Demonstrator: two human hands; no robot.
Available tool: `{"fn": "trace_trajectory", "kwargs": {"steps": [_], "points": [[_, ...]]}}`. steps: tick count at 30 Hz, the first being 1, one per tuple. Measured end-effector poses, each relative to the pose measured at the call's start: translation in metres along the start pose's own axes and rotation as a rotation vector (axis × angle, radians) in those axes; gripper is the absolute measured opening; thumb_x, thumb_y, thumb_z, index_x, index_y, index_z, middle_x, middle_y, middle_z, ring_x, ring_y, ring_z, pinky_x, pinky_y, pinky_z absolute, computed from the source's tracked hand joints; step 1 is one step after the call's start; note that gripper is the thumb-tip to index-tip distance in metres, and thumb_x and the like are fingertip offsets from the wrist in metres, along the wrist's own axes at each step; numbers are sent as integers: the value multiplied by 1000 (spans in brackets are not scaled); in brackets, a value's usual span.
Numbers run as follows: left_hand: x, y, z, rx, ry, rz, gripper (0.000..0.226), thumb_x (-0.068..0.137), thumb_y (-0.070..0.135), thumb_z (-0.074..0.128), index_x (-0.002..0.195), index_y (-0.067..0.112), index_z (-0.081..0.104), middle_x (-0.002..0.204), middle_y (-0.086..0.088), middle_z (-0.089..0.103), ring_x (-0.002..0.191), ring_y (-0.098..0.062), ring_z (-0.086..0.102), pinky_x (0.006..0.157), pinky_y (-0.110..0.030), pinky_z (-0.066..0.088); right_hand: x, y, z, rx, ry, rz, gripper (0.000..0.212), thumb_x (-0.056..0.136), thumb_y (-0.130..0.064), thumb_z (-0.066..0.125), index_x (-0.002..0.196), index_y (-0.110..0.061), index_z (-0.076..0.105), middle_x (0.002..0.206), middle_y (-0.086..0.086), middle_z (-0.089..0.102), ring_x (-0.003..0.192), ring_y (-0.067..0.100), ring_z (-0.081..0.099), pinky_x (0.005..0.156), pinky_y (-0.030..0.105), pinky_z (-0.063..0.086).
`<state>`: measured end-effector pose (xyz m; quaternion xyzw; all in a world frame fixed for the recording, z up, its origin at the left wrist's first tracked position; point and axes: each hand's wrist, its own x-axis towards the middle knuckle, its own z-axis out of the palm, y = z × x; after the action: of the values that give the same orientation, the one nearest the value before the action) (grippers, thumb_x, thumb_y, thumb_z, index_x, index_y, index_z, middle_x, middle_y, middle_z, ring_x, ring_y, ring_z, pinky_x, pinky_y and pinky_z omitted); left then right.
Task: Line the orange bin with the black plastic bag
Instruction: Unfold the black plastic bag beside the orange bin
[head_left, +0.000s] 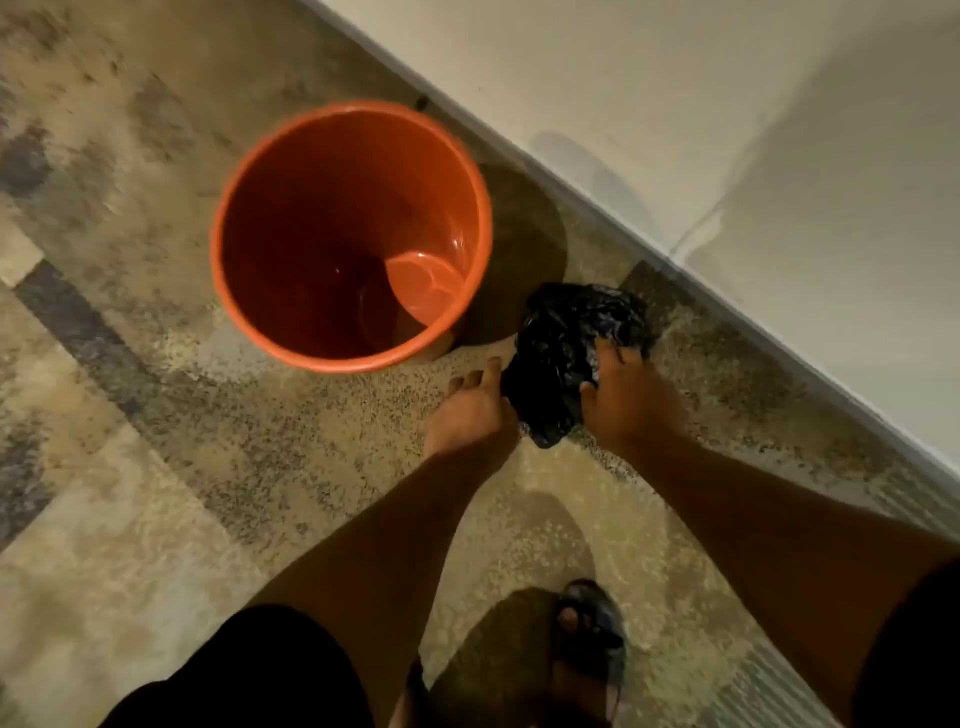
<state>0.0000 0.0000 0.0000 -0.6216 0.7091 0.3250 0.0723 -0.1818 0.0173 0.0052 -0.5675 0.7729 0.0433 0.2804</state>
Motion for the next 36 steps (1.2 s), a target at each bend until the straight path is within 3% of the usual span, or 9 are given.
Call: {"fn": "trace_trajectory", "kwargs": {"steps": [8,10,13,17,21,26,29,31,36], "points": [[18,-33,65,-141,35,-91,78,95,37,54,158,15,14,165,-12,20,148,-39,22,116,-50,28,22,16,52,20,-84,92,60,96,-37,58,146,-13,37,144,18,46,121,43,55,92,49,49],[25,-32,72,-239,32,-143,73,93,32,57,155,13,24,155,-16,39,138,-41,36,110,-51,37,26,19,59,21,-60,123,47,95,-34,58,136,-12,49,133,18,54,115,42,58,89,46,50],[28,-27,77,-279,90,-162,37,94,25,53,129,12,57,121,-16,67,109,-36,59,86,-41,50,29,27,70,73,3,85,20,95,-17,52,106,-11,68,109,17,68,95,38,64,78,40,53],[14,-23,72,-317,204,-132,27,100,24,48,111,5,65,111,-16,64,102,-31,59,80,-38,47,29,35,70,211,-4,104,17,97,-21,48,99,-13,63,88,11,69,83,34,63,68,36,46],[-3,-10,47,-552,284,-23,14,98,22,51,95,10,57,89,-10,66,80,-25,63,65,-33,47,31,23,64,393,-17,224,50,96,-46,54,133,-12,51,122,17,65,112,40,61,84,39,45],[-17,11,20,-1015,30,-82,14,87,1,65,81,11,57,71,-2,63,61,-7,62,57,-25,50,27,-14,52,956,-118,621,77,85,-76,43,125,-12,60,118,16,63,106,37,64,88,46,55],[-32,21,11,-1156,-150,-64,19,84,-8,66,80,8,57,65,4,66,54,-2,63,52,-20,51,19,-23,46,1130,-152,583,37,87,-40,67,110,-11,67,110,16,67,98,38,66,86,50,58],[-45,25,8,-1106,-207,-37,15,84,-7,66,82,6,60,66,5,68,58,-5,63,55,-20,51,14,-22,40,1122,-122,542,10,88,-12,64,96,-12,68,111,22,68,96,40,66,87,51,58],[-62,31,-8,-1123,-138,-176,19,96,26,65,96,7,63,88,-9,67,83,-20,62,73,-32,49,-2,-15,11,988,-77,476,37,94,-2,43,124,-13,61,122,13,62,109,35,61,97,49,53]]}}
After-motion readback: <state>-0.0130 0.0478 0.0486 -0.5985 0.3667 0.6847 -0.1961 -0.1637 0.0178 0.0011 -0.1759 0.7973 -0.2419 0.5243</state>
